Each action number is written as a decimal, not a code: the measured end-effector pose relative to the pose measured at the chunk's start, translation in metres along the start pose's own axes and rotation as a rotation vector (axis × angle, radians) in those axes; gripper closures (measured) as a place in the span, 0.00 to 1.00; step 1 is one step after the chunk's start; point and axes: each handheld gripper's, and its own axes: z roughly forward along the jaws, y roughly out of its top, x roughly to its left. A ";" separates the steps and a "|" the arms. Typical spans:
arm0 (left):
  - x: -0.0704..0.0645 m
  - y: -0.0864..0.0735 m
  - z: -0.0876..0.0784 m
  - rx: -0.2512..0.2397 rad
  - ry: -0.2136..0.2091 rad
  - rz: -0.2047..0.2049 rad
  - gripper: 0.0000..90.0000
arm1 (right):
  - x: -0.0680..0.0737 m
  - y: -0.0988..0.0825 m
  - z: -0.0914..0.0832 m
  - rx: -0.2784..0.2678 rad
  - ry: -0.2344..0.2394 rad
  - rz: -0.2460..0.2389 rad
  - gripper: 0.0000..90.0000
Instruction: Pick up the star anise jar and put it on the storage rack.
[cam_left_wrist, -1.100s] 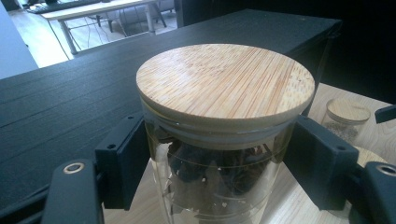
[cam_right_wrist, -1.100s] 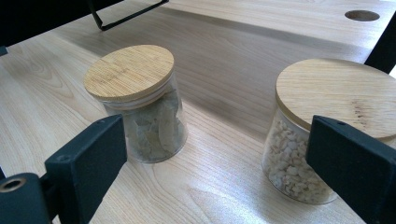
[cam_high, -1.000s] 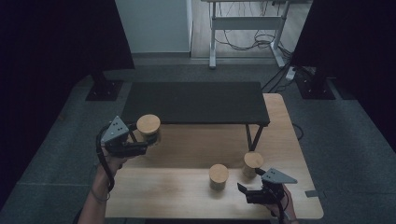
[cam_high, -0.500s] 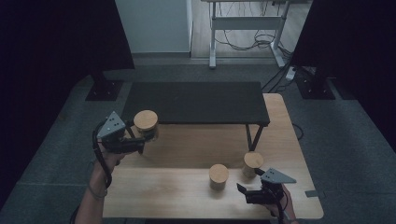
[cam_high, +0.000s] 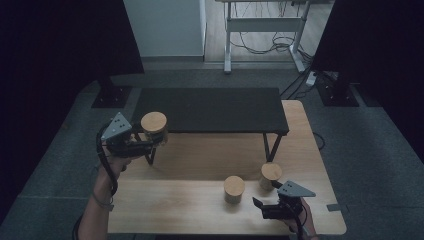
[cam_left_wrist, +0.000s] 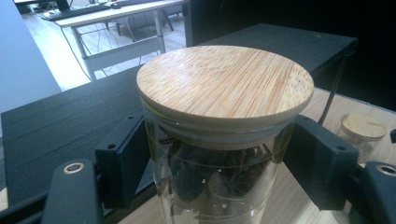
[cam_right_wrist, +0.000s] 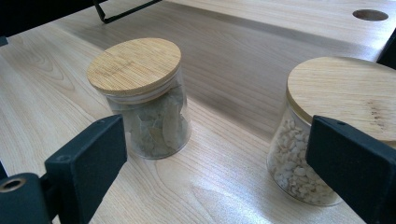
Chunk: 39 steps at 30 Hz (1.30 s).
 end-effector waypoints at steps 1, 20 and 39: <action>0.001 0.001 0.000 -0.001 0.002 -0.001 0.29 | 0.000 0.000 0.000 0.000 0.000 0.000 0.05; 0.010 0.015 0.005 -0.022 -0.009 -0.002 0.29 | -0.001 0.000 0.000 0.001 -0.002 0.000 0.05; 0.027 0.022 0.029 -0.020 0.009 -0.013 0.29 | -0.004 -0.001 -0.001 0.000 -0.004 0.007 0.05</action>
